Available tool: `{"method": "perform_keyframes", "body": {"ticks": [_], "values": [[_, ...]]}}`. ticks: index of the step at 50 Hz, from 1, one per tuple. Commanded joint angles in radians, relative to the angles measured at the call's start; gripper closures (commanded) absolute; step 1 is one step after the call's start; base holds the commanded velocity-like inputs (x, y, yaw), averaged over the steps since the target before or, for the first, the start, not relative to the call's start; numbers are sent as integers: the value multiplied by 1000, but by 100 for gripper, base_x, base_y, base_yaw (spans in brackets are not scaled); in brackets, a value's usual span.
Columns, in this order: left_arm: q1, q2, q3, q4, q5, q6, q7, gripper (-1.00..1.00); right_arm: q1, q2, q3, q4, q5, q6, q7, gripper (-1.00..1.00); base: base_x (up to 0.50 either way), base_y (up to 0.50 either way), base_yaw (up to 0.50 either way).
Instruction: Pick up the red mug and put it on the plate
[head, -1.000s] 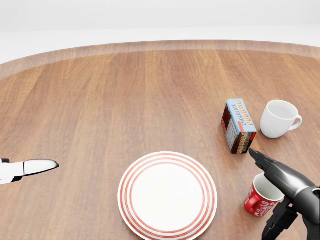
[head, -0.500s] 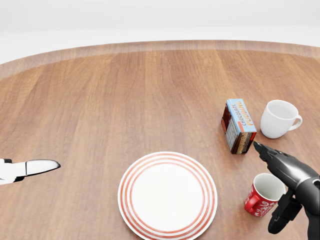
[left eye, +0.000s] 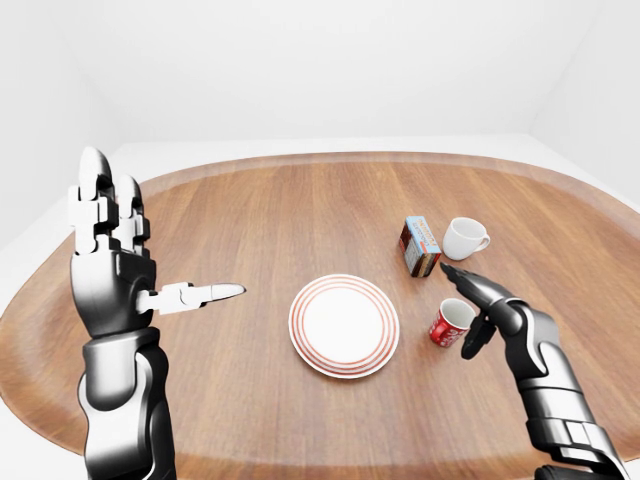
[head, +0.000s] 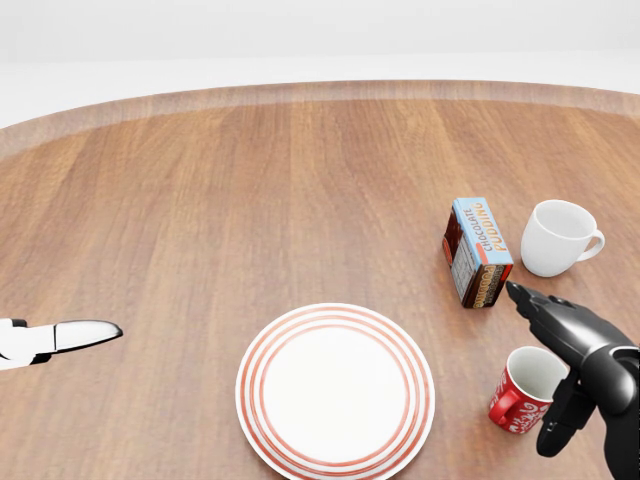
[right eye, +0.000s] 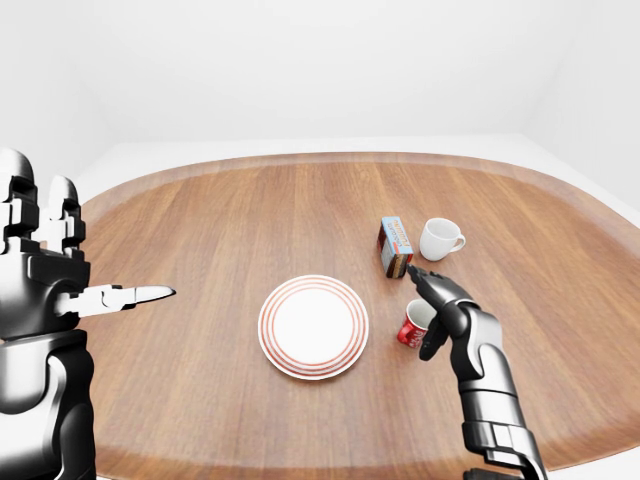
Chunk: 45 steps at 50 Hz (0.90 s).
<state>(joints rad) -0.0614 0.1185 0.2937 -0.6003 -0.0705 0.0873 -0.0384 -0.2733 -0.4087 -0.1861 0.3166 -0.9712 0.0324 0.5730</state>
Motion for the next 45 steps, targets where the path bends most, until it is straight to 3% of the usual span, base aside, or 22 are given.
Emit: {"method": "perform_keyframes", "body": {"ticks": [1,30,45], "values": [[-1,1,1,-3,-1,0,0,-100,-27,-6,16,71,-6,-9,-30,-98,0,0,0],[5,-4,-4,9,3,0,0,-100,-61,-17,64,335,23,-70,-172,-98,0,0,0],[8,-6,-6,11,3,0,-1,-100,-112,-43,79,447,37,-84,-219,-98,0,0,0]]}}
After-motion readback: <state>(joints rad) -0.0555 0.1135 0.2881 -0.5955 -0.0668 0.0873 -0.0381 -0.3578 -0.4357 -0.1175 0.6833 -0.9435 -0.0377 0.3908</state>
